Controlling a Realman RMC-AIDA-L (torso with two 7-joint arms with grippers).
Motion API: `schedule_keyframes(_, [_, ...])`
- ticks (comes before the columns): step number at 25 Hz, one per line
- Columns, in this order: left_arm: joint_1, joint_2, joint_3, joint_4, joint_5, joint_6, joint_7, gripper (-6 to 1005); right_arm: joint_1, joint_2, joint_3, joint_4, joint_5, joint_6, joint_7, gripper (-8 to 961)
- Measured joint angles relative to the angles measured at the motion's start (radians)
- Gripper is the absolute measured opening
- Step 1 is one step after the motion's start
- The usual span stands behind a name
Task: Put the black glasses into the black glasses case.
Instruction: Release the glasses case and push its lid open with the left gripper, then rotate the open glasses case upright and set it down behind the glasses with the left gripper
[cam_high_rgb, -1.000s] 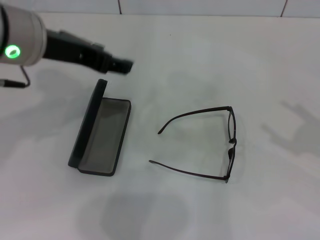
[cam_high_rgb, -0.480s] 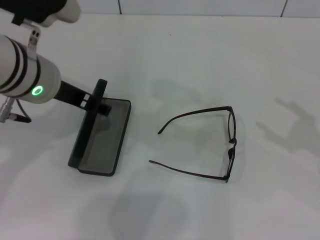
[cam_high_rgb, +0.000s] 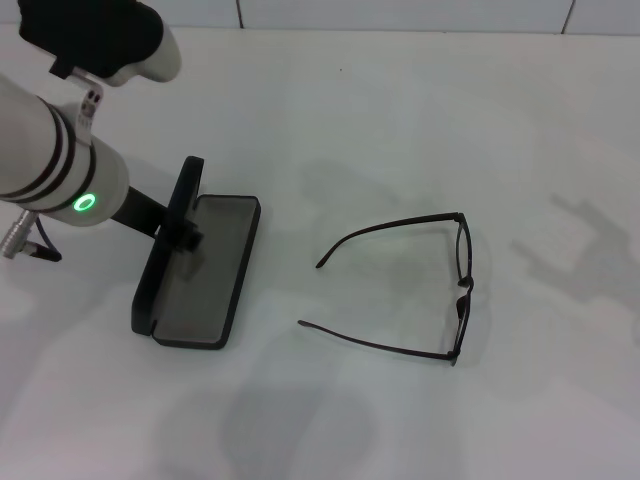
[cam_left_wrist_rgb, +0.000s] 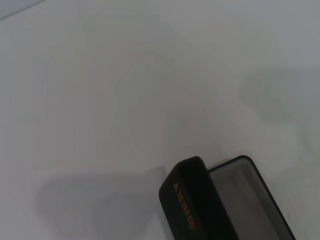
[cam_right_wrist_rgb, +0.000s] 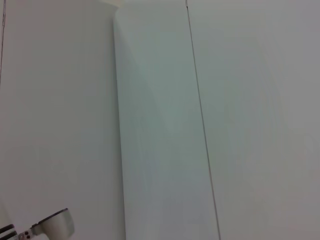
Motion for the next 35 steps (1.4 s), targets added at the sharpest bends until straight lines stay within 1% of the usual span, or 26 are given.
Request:
schedule_keyframes(3, [-0.001, 0.0, 0.002, 0.0, 0.001, 0.001, 0.001, 519, 0.003, 0.0, 0.004, 0.004, 0.0, -0.002, 0.0, 852])
schedule_keyframes(9, [-0.003, 0.0, 0.004, 0.006, 0.003, 0.003, 0.012, 288, -0.003, 0.002, 0.006, 0.006, 0.0, -0.006, 0.0, 851])
schedule_keyframes(14, [-0.014, -0.001, 0.005, 0.018, 0.003, 0.008, 0.038, 193, -0.009, 0.002, 0.01, 0.019, 0.005, -0.013, 0.0, 849])
schedule_keyframes(19, [-0.03, -0.001, 0.005, 0.07, 0.004, 0.003, 0.083, 193, -0.014, 0.002, 0.012, 0.02, 0.008, -0.021, 0.0, 848])
schedule_keyframes(21, [-0.038, -0.003, 0.013, 0.099, 0.004, -0.024, 0.144, 193, -0.015, 0.002, 0.012, 0.02, 0.008, -0.026, 0.0, 848])
schedule_keyframes(24, [-0.05, -0.004, 0.067, 0.109, 0.004, -0.122, 0.27, 193, -0.019, 0.001, 0.013, 0.02, 0.009, -0.038, 0.0, 847])
schedule_keyframes(25, [-0.052, -0.004, 0.104, 0.099, 0.004, -0.184, 0.334, 193, -0.022, 0.002, 0.014, 0.02, 0.009, -0.043, 0.0, 847])
schedule_keyframes(26, [-0.053, -0.004, 0.122, 0.089, 0.003, -0.22, 0.369, 193, -0.025, 0.002, 0.016, 0.02, 0.01, -0.048, 0.0, 846])
schedule_keyframes(28, [-0.059, -0.006, 0.173, 0.038, 0.003, -0.345, 0.463, 192, -0.034, 0.001, 0.027, 0.025, 0.011, -0.063, 0.0, 846])
schedule_keyframes(30, [-0.069, -0.007, 0.205, -0.009, 0.003, -0.446, 0.513, 192, -0.047, 0.001, 0.045, 0.036, 0.012, -0.077, -0.001, 845])
schedule_keyframes(31, [-0.079, -0.007, 0.232, -0.048, 0.004, -0.523, 0.552, 192, -0.054, 0.0, 0.059, 0.044, 0.012, -0.088, -0.004, 845])
schedule_keyframes(35, [-0.099, -0.008, 0.307, -0.159, 0.003, -0.7, 0.679, 192, -0.079, -0.006, 0.102, 0.082, 0.013, -0.12, -0.02, 844])
